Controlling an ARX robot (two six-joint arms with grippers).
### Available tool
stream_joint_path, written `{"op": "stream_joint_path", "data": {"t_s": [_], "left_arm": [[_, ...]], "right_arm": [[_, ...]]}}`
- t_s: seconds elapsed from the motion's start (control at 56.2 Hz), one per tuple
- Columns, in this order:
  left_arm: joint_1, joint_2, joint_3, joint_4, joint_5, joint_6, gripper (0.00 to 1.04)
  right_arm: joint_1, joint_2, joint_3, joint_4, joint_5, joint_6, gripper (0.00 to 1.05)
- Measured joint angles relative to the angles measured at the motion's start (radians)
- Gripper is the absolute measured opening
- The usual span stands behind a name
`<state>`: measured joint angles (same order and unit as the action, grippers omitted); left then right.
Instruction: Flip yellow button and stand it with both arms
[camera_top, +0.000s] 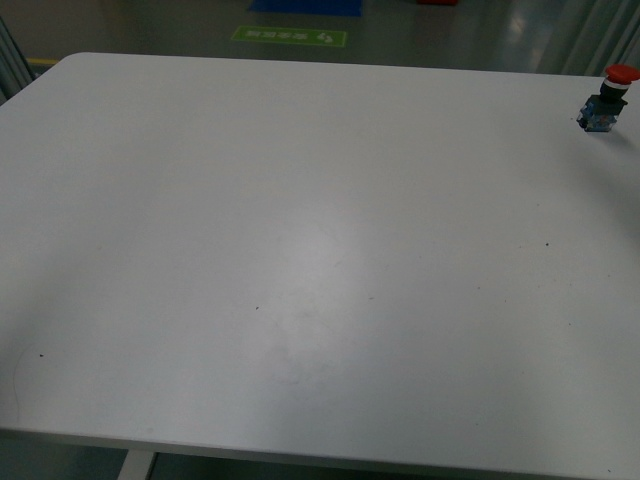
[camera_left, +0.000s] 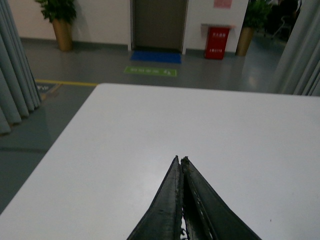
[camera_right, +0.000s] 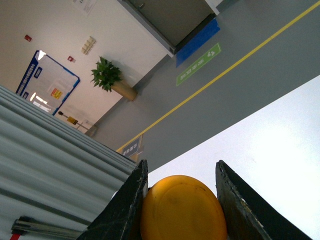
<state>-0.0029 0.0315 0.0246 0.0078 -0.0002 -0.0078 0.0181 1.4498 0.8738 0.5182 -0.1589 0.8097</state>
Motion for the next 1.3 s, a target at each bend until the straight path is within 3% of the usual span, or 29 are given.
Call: {"op": "stream_joint_path", "data": {"t_s": [0.249,0.374,0.552,0.676,0.765,0.89,1.299], "left_arm": [[0.000,-0.027,0.000,-0.007,0.000,0.000,0.04],[0.000,-0.027,0.000,-0.007,0.000,0.000,0.04],[0.000,-0.027,0.000,-0.007,0.000,0.000,0.33],[0.000,-0.027,0.000,-0.007,0.000,0.000,0.54],[0.000,-0.027,0.000,-0.007,0.000,0.000,0.78],[0.000,-0.027,0.000,-0.007,0.000,0.000,0.98],[0.000,-0.027,0.000,-0.007,0.000,0.002,0.98]], "right_arm": [[-0.004,0.015,0.000,0.002,0.013,-0.054,0.34],[0.005,0.030,0.000,0.049,0.085,-0.160,0.34],[0.030,0.107,0.000,0.239,0.218,-0.489,0.34],[0.032,0.178,0.001,0.318,0.234,-0.768,0.34],[0.018,0.251,0.006,0.344,0.234,-0.995,0.34],[-0.013,0.300,0.031,0.334,0.253,-1.131,0.34],[-0.105,0.486,0.108,0.262,0.316,-1.307,0.34]]}}
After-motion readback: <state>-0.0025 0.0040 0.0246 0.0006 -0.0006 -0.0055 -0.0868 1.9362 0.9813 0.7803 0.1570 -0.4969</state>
